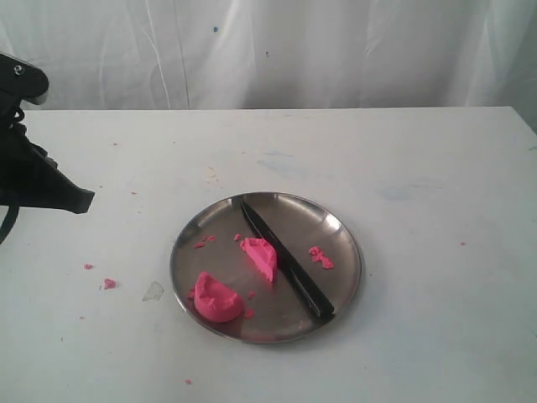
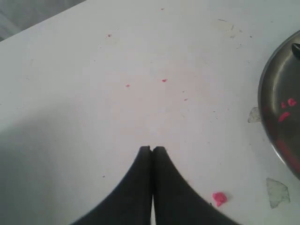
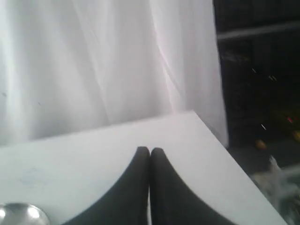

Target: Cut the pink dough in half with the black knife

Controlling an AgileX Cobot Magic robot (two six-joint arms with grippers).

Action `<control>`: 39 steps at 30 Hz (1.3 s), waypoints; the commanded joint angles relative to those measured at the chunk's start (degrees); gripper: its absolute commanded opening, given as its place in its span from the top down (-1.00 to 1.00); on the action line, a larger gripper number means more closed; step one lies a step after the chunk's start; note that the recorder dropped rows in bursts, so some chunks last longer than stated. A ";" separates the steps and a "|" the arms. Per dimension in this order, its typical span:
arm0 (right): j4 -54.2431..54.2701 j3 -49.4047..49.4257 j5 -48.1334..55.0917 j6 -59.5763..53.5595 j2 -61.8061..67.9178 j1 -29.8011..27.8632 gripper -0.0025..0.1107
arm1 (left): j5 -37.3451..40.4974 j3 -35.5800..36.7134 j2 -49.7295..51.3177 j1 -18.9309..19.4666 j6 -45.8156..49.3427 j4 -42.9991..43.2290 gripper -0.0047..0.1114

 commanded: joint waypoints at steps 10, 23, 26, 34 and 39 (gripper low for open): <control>52.18 18.62 -42.22 -56.57 -0.37 -6.55 0.96 | 0.40 0.01 -0.46 -0.23 -0.24 -0.03 0.92; 19.16 18.62 -8.16 -28.28 -0.37 -10.19 0.96 | 0.20 0.01 -0.46 -0.23 -0.24 0.23 0.92; 21.49 18.62 -8.53 -29.83 -0.37 -10.19 0.96 | 0.20 0.01 -0.46 -0.23 -0.24 0.23 0.92; 21.38 18.62 -8.27 -29.83 -0.37 -10.19 0.96 | 0.35 0.01 -0.46 -0.23 -0.24 0.23 0.92; 21.27 18.62 -8.42 -29.83 -0.37 -10.19 0.96 | 0.77 0.01 -1.42 -0.11 -0.24 0.42 0.92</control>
